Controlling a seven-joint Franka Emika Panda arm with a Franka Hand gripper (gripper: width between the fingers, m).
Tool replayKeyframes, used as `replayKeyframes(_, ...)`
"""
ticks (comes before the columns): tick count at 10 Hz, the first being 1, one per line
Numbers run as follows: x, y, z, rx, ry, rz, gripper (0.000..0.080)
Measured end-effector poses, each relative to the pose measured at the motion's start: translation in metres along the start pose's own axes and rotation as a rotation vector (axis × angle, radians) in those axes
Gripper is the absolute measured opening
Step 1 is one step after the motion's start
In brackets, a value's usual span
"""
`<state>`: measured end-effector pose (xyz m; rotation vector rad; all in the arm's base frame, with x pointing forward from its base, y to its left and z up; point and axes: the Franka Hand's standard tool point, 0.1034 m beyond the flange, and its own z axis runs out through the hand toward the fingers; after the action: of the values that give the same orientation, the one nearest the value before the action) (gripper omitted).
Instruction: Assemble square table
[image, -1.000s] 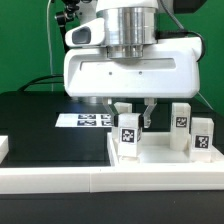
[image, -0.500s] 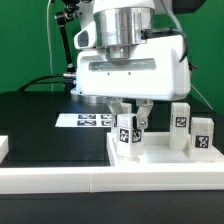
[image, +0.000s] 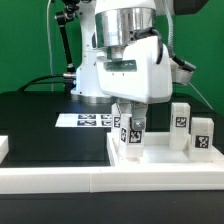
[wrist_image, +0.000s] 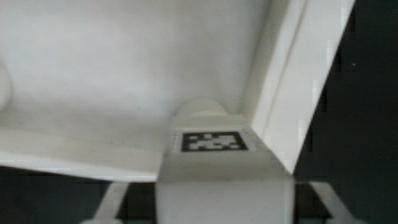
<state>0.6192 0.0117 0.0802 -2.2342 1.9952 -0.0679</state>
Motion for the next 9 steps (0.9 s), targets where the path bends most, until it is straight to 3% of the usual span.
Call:
replayKeyframes(4,-0.0002,-0.0009,-0.0001,0.010,-0.014,0.106,0.0293)
replayKeyframes(6,-0.0004,-0.0005,0.0006,0.009,-0.014,0.080,0.0523)
replayKeyframes(7,-0.0007,0.0003,0.0020,0.006,-0.012,0.041,0.0523)
replayKeyframes(8,-0.0005,0.0004,0.0025,0.004,-0.008,-0.073,0.0624)
replayKeyframes(9,-0.0002,0.0005,0.0025,0.004,-0.007,-0.147,0.0642)
